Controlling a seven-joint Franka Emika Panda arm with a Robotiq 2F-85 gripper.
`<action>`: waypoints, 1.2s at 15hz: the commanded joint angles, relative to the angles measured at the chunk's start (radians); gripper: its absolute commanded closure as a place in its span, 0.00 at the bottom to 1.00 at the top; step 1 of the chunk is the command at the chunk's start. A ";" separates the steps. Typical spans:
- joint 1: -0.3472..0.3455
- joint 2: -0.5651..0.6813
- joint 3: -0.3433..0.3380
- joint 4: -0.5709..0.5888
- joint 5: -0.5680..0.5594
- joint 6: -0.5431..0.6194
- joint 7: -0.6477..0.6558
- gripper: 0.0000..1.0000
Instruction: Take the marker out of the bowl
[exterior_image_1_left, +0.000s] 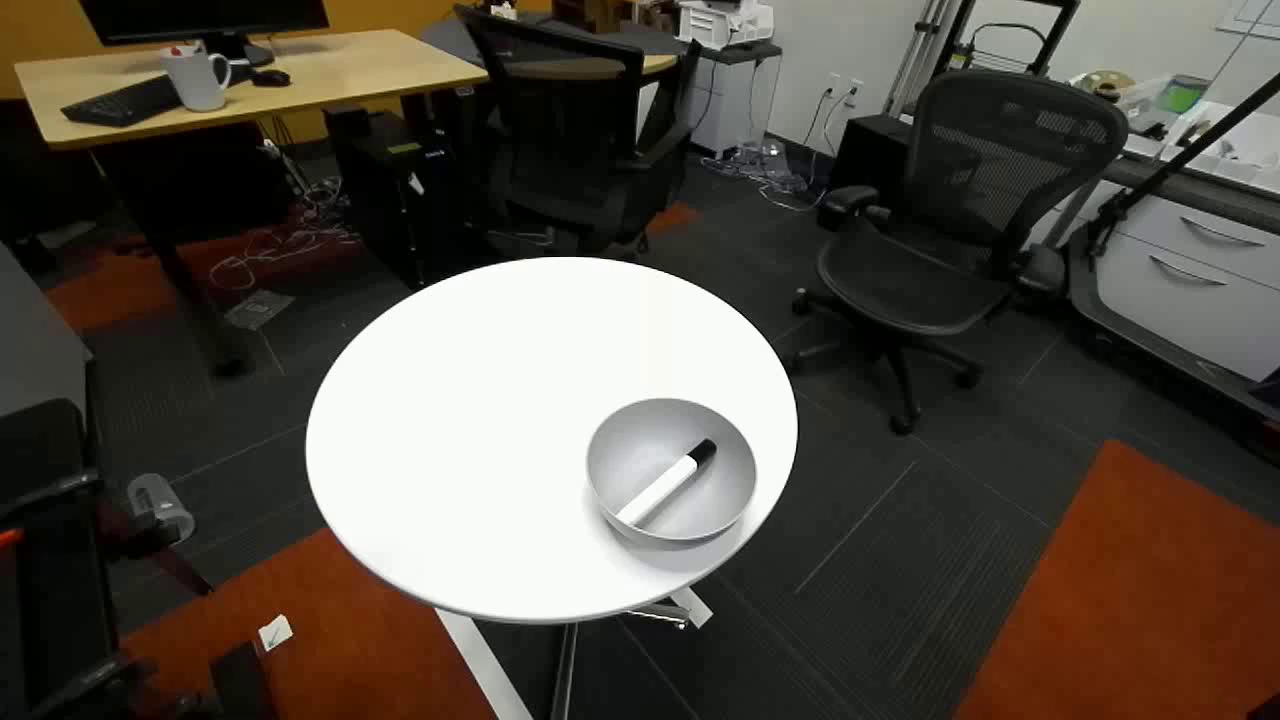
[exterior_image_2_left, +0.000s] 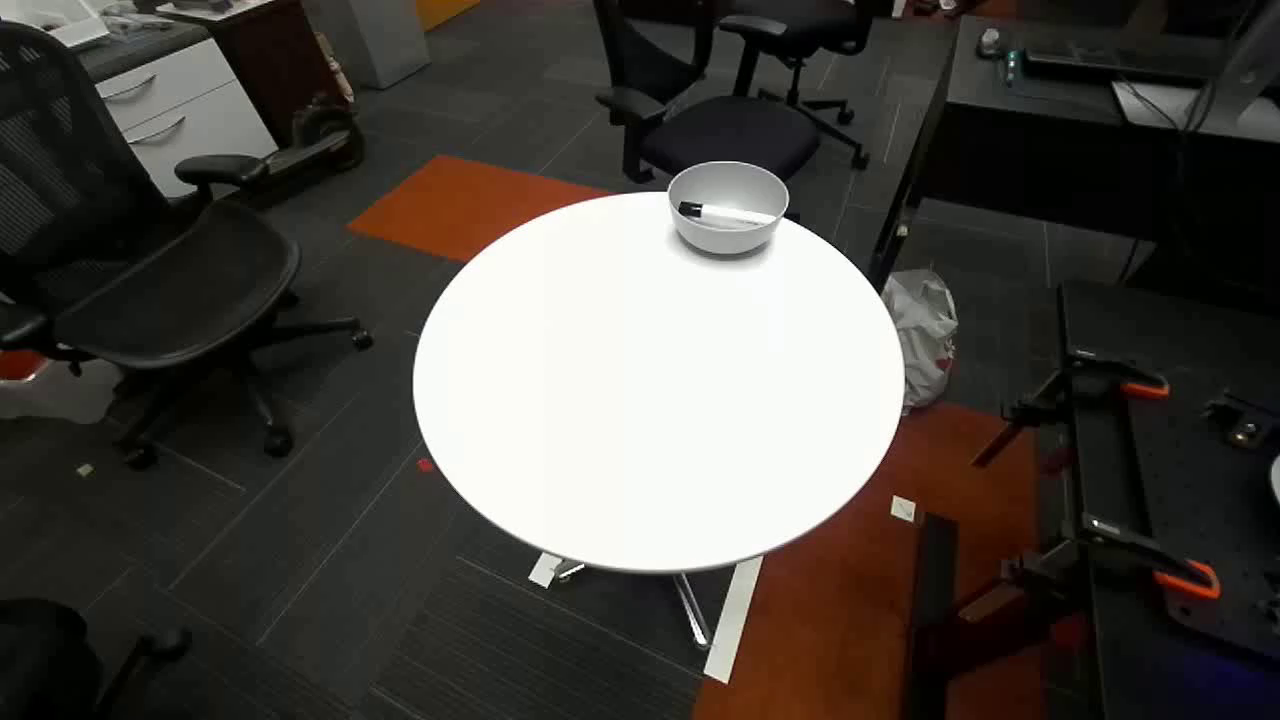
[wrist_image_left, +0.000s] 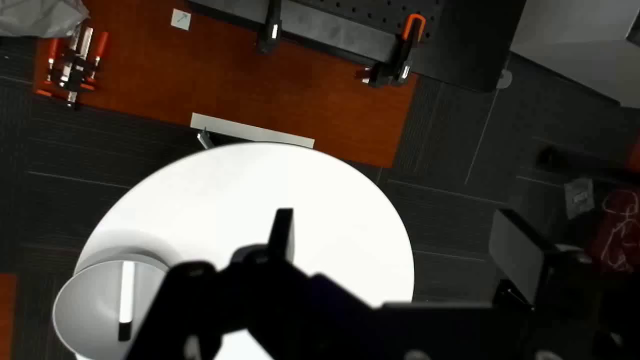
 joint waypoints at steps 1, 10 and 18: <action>-0.022 0.005 0.016 0.003 0.009 -0.003 -0.010 0.00; -0.025 0.100 0.004 0.040 -0.016 0.075 -0.027 0.00; -0.065 0.364 0.009 0.099 -0.036 0.327 -0.038 0.00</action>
